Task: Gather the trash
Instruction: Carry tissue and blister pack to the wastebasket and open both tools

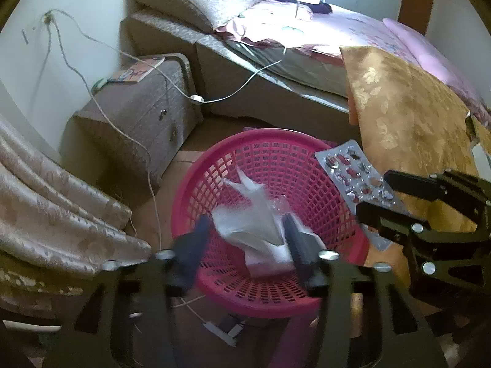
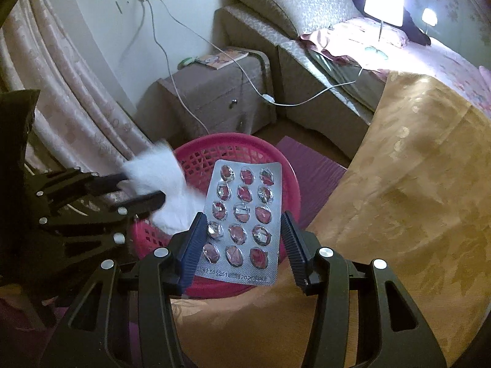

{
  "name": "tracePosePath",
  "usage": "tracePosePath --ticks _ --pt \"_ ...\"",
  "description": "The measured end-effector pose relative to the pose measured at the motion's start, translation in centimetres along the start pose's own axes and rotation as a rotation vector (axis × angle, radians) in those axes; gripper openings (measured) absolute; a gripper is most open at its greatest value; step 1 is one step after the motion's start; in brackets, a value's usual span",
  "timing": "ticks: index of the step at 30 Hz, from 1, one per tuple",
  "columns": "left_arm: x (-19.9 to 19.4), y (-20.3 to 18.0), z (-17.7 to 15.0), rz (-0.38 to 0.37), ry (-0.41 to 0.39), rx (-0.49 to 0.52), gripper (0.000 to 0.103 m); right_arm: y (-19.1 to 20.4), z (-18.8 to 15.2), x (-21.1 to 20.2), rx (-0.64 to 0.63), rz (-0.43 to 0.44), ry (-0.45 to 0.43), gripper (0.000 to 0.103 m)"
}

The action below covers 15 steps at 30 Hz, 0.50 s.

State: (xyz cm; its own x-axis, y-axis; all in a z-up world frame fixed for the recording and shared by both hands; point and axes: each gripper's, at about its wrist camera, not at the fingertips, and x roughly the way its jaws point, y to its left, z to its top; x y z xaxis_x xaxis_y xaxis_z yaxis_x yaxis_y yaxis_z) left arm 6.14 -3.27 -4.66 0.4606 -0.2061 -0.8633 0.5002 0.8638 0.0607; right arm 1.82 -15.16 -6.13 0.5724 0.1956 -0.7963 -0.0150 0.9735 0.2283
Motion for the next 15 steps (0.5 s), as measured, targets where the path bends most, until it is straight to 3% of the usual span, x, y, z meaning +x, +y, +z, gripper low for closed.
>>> tracePosePath --ticks 4,8,15 --pt "-0.1 0.2 0.0 0.007 -0.002 -0.010 0.057 -0.2 -0.1 -0.3 0.017 0.004 -0.005 0.050" --pt "-0.1 0.2 0.0 0.008 -0.001 -0.015 0.058 -0.8 -0.4 -0.8 0.038 0.008 -0.022 0.058" --pt "-0.6 0.1 0.2 0.005 -0.027 -0.020 0.058 -1.6 -1.2 -2.9 0.069 0.004 -0.070 0.060"
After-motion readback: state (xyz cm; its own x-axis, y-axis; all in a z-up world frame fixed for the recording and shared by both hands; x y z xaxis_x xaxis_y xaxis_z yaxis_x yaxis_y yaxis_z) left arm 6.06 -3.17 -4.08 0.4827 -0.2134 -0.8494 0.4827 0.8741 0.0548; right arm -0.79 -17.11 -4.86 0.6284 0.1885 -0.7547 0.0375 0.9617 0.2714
